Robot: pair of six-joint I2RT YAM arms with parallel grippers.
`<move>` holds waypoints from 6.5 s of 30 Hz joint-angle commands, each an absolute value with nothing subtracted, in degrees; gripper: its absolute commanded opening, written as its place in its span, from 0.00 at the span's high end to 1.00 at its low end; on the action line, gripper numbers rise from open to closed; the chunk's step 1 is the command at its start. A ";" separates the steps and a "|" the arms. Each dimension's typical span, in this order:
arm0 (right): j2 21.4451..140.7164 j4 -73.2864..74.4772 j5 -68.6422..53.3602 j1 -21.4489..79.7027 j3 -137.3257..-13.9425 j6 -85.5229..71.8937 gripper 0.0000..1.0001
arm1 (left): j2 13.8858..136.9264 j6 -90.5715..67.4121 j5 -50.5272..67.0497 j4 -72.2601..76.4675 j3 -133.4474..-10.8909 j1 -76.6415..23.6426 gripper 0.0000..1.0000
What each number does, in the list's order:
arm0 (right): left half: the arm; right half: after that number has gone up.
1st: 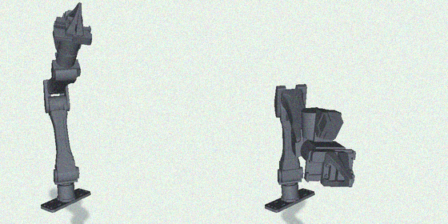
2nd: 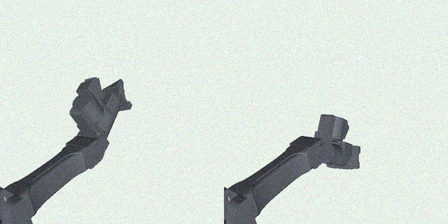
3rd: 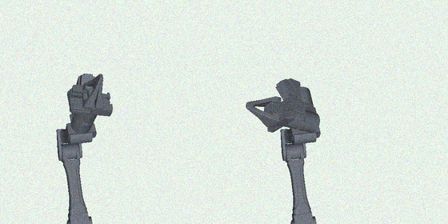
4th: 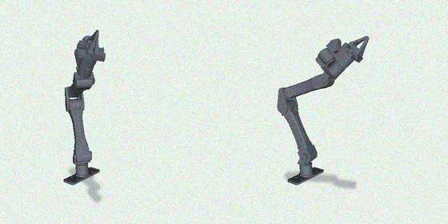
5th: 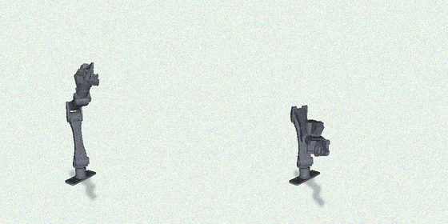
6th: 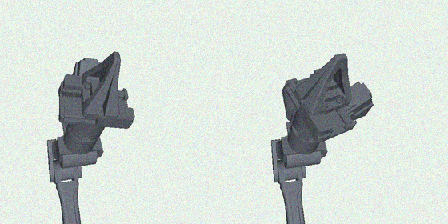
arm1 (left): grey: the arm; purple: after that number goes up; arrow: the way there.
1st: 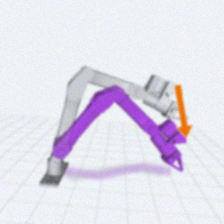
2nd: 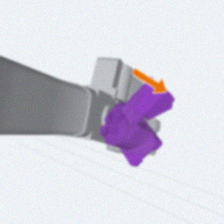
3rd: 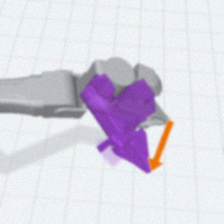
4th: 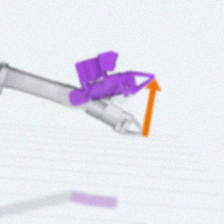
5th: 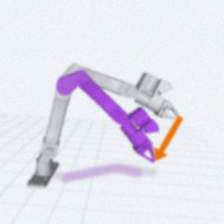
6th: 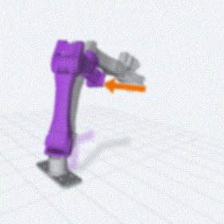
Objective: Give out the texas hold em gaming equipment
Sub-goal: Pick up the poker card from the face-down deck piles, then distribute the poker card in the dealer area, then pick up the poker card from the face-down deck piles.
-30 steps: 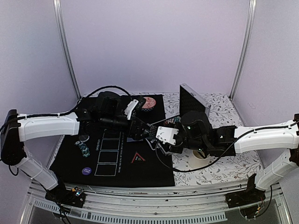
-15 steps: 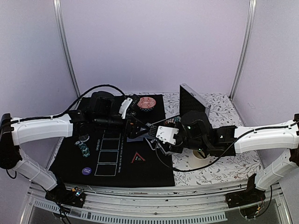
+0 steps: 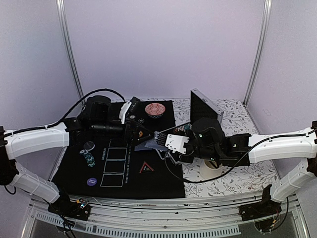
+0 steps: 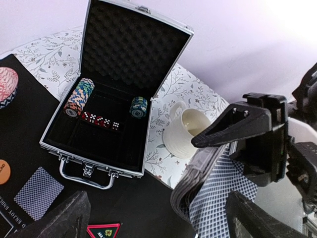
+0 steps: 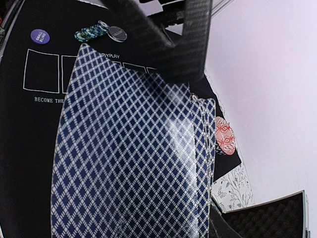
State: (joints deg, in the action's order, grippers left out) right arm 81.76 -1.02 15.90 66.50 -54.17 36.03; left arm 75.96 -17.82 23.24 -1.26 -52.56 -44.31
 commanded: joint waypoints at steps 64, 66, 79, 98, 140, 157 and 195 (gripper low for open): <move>80.35 -4.20 15.82 64.59 -52.52 34.59 0.59 | 66.27 -35.51 18.52 1.01 -39.33 -5.98 1.00; 80.23 -4.01 15.95 64.60 -52.64 34.46 0.59 | 67.79 -38.96 15.69 5.81 -36.00 -4.11 1.00; 78.66 -2.69 16.26 64.58 -52.30 33.59 0.60 | 86.04 -45.23 11.10 18.77 -33.87 2.12 1.00; 78.10 -1.00 16.17 64.63 -52.99 33.12 0.60 | 90.30 -45.36 8.05 17.79 -35.33 2.11 0.63; 83.21 -1.89 16.70 68.38 -57.74 36.82 0.60 | 81.75 -18.38 38.19 -5.01 -58.18 -44.32 0.12; 83.72 -2.45 16.61 68.40 -57.56 36.93 0.42 | 81.62 -20.22 46.71 1.84 -56.20 -44.75 1.00; 85.24 -0.23 20.04 68.24 -59.93 34.24 0.47 | 81.00 -16.37 45.97 -1.06 -57.13 -46.87 0.73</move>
State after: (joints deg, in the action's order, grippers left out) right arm 84.84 2.50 17.58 68.62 -58.87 34.24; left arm 80.60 -15.84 41.41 -3.18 -56.21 -45.23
